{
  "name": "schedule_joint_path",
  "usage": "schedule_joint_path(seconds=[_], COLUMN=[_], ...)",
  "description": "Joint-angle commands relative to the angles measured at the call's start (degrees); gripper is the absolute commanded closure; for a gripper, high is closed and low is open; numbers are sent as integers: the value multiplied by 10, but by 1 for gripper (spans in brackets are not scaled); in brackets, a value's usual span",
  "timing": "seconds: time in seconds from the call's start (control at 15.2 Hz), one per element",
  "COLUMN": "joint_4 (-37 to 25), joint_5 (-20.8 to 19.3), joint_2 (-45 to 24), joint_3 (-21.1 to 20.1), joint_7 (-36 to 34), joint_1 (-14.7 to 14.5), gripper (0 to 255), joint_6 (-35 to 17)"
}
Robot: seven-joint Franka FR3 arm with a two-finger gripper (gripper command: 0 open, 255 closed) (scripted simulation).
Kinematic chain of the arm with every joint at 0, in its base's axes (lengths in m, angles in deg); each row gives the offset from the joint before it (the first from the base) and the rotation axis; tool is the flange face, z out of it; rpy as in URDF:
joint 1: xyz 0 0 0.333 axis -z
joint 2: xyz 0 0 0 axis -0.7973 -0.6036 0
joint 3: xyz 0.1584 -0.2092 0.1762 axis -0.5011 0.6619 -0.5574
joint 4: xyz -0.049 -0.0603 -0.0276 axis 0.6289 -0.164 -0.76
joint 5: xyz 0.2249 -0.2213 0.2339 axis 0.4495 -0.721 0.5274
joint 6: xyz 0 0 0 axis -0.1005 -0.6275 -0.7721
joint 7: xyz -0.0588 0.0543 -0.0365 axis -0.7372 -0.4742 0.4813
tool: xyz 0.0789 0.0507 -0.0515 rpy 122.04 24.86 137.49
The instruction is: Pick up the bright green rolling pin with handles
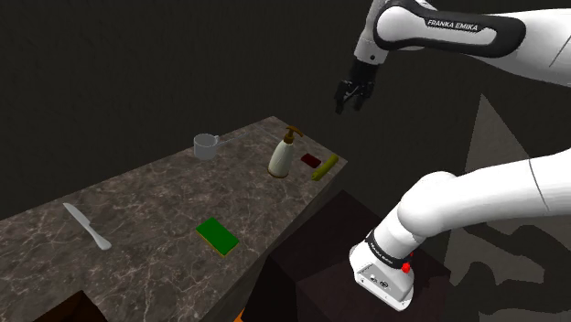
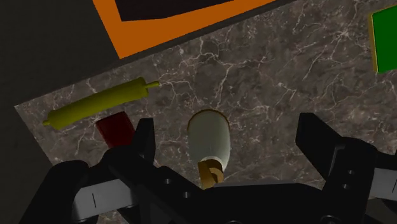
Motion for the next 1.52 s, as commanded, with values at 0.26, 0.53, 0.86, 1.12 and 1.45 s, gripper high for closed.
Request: schedule_joint_path(seconds=[0.26,0.53,0.86,1.12,1.45], joint_4=[10,5,-10,-30,-62], joint_5=[6,15,34,58,102], joint_2=[-95,-166,-258,-333,-429], joint_3=[23,40,65,84,104], joint_7=[-63,-99,-137,-159,-179], joint_1=[32,51,72,88,110], gripper=[0,0,0,0,0], joint_6=[-96,-155,-223,-272,-324])
